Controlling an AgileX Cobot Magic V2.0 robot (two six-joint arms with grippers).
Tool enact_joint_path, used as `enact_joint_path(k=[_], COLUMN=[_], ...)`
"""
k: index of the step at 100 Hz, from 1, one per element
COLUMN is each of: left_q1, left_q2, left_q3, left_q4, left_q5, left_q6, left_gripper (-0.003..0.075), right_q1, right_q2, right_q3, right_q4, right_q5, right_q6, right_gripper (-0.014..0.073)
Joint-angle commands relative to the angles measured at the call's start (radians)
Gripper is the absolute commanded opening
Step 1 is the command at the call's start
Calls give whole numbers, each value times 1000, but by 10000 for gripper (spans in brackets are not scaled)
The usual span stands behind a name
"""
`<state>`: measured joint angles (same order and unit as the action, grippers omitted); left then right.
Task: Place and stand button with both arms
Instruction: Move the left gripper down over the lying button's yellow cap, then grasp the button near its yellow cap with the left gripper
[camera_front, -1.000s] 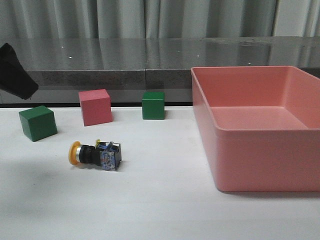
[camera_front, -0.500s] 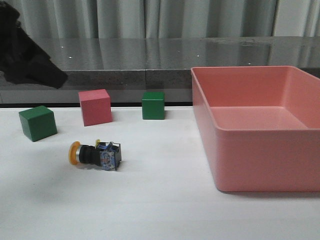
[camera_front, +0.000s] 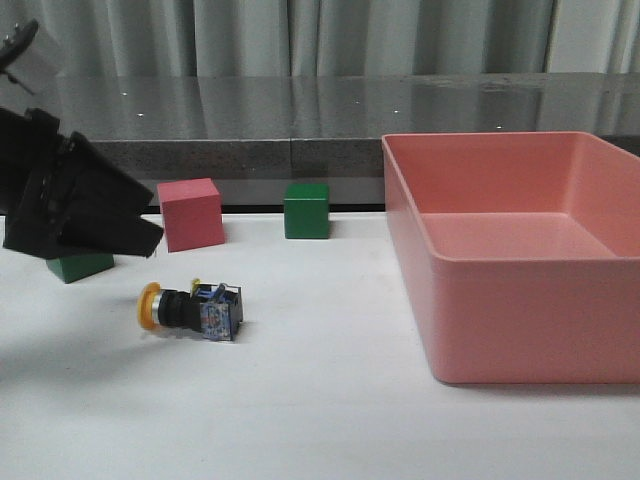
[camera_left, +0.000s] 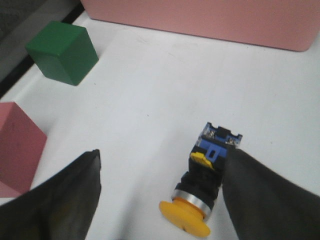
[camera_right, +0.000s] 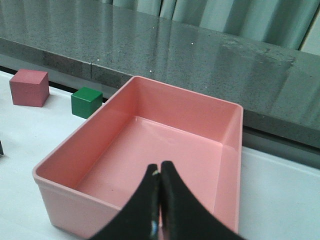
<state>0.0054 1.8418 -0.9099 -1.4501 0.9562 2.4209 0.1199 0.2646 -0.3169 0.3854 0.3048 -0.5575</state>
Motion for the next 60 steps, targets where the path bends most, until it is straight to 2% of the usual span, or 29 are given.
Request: enact_joint_path(k=[1, 21, 60], left_q1=[15, 13, 13], left_q2=[11, 112, 187], left_q3=[-25, -25, -25], left_q4=[-60, -68, -68], left_q5=[108, 125, 156], left_q6=[68, 164, 196], left_gripper=[498, 498, 495], right_q1=[-5, -5, -5], right_q2=[7, 7, 7], right_q3=[-26, -26, -26], right_q4=[18, 18, 18], right_q5=[-64, -56, -51], right_q6=[3, 3, 3], right_gripper=[-61, -61, -61])
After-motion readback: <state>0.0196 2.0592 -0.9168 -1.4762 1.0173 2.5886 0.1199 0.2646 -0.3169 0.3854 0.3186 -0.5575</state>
